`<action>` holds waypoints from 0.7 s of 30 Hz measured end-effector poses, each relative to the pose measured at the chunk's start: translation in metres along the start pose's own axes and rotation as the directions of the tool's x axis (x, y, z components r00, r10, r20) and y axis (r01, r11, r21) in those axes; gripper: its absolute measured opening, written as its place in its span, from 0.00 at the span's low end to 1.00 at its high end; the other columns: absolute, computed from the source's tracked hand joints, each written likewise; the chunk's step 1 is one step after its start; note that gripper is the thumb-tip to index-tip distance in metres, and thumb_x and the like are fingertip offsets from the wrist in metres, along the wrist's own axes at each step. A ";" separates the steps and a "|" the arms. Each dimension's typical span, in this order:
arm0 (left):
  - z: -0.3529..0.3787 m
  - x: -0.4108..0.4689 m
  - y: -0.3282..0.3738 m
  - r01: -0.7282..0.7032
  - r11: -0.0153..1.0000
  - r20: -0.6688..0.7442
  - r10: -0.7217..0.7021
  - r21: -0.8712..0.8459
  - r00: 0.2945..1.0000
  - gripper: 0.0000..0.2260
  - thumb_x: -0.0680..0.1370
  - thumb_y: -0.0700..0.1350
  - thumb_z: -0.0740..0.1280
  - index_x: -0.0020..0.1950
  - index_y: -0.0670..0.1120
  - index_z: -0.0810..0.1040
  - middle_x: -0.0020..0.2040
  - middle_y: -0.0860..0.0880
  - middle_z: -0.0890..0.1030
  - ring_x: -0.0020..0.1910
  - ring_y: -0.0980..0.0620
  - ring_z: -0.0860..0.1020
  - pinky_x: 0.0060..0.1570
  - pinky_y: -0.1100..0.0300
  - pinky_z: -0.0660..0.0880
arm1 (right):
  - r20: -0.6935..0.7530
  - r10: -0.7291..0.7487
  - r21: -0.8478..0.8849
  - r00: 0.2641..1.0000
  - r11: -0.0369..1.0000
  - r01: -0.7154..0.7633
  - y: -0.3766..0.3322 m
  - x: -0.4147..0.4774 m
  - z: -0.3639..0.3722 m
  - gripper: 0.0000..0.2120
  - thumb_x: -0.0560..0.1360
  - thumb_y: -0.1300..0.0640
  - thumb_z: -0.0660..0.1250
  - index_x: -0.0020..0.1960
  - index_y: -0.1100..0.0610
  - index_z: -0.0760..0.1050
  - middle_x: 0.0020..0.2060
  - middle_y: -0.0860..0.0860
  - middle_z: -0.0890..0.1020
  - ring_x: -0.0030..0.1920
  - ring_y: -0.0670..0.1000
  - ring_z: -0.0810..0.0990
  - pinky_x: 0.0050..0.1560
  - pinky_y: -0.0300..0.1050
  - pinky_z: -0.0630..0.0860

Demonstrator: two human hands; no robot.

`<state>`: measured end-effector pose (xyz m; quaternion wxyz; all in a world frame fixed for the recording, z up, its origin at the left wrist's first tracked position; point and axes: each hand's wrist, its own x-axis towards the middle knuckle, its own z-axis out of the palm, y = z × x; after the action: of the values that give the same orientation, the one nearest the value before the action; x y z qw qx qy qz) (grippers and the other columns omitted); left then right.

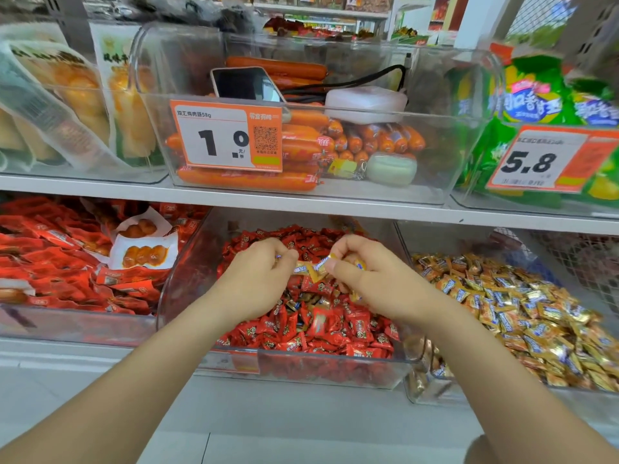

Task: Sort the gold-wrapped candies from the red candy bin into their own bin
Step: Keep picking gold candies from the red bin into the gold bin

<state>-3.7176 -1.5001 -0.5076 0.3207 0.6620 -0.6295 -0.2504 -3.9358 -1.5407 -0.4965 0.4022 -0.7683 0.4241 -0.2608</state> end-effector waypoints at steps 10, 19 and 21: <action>0.031 -0.017 0.048 0.134 0.809 0.067 -0.117 -0.572 0.991 0.10 0.86 0.51 0.63 0.54 0.45 0.76 0.39 0.49 0.83 0.31 0.52 0.70 0.30 0.59 0.69 | -0.153 0.093 0.232 0.984 0.971 -0.056 -0.004 -0.046 -0.035 0.09 0.83 0.48 0.68 0.52 0.53 0.76 0.34 0.50 0.75 0.29 0.50 0.69 0.29 0.44 0.67; 0.084 -0.051 0.135 -0.389 0.898 0.031 0.403 -0.207 0.915 0.05 0.86 0.49 0.62 0.51 0.54 0.75 0.28 0.55 0.75 0.25 0.57 0.68 0.29 0.63 0.64 | -0.349 0.170 -0.497 0.922 0.800 -0.336 0.088 -0.106 -0.127 0.11 0.77 0.48 0.72 0.58 0.41 0.76 0.49 0.47 0.81 0.50 0.48 0.79 0.49 0.46 0.73; 0.110 -0.048 0.158 -0.496 0.866 0.027 0.499 -0.064 0.866 0.04 0.86 0.50 0.61 0.52 0.55 0.73 0.29 0.54 0.73 0.29 0.56 0.70 0.33 0.59 0.66 | -0.287 0.156 -0.554 0.945 0.778 -0.296 0.095 -0.118 -0.136 0.23 0.73 0.40 0.71 0.68 0.39 0.76 0.58 0.45 0.80 0.61 0.50 0.77 0.62 0.49 0.75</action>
<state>-3.9087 -1.4646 -0.4680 0.3789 0.4629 -0.7783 -0.1906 -4.1383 -1.5229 -0.5099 0.1214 -0.7633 0.6163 -0.1510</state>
